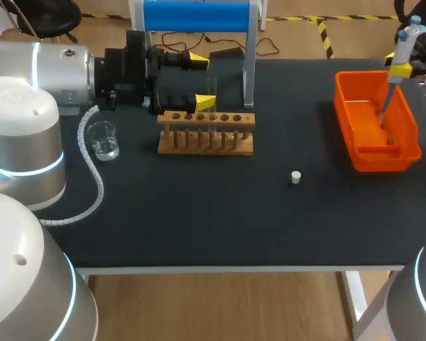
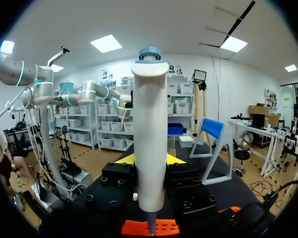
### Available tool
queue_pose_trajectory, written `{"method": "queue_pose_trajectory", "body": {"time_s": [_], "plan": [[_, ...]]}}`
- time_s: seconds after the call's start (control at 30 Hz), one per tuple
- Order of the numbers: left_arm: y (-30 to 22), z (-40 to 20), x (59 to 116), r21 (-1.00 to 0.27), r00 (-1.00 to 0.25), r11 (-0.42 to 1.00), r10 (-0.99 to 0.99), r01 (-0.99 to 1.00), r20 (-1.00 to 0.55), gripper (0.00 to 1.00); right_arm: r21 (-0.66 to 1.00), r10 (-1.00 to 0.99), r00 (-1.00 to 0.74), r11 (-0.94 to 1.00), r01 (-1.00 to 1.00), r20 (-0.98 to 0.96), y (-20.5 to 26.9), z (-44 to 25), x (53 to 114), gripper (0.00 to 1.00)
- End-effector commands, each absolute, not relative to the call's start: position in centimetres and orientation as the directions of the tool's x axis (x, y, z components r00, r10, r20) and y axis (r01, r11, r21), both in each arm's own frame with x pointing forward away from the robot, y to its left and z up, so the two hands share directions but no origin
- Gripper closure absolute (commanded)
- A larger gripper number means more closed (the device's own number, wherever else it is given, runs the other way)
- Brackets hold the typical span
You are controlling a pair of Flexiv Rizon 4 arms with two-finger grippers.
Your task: Invert the test tube, pick up the pipette, mount the tip to pipette, aspirate from beaker and dispense into the tube, eject the tip, return the pipette, and cap with the stopper.
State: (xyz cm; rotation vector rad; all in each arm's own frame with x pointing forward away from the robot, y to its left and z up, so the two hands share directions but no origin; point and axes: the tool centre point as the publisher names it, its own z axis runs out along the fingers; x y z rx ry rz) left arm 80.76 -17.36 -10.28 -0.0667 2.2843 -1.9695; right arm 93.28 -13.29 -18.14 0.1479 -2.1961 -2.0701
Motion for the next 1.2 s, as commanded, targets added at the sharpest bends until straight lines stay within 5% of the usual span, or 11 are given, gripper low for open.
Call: {"method": "queue_pose_trajectory", "body": {"time_s": [0.03,1.2], "plan": [[-17.4,-10.4,80.8,-0.988,-0.991,0.148,-0.117,0.049,-0.067,0.0,0.999,-0.232,-0.972,0.043,0.012,0.022,-13.4,-18.9,93.5,1.0],[-17.4,-10.4,80.8,-0.988,-0.991,0.148,-0.117,0.049,-0.067,0.0,1.0,-0.208,-0.978,0.002,0.008,0.008,-13.8,-19.1,92.5,1.0]]}}
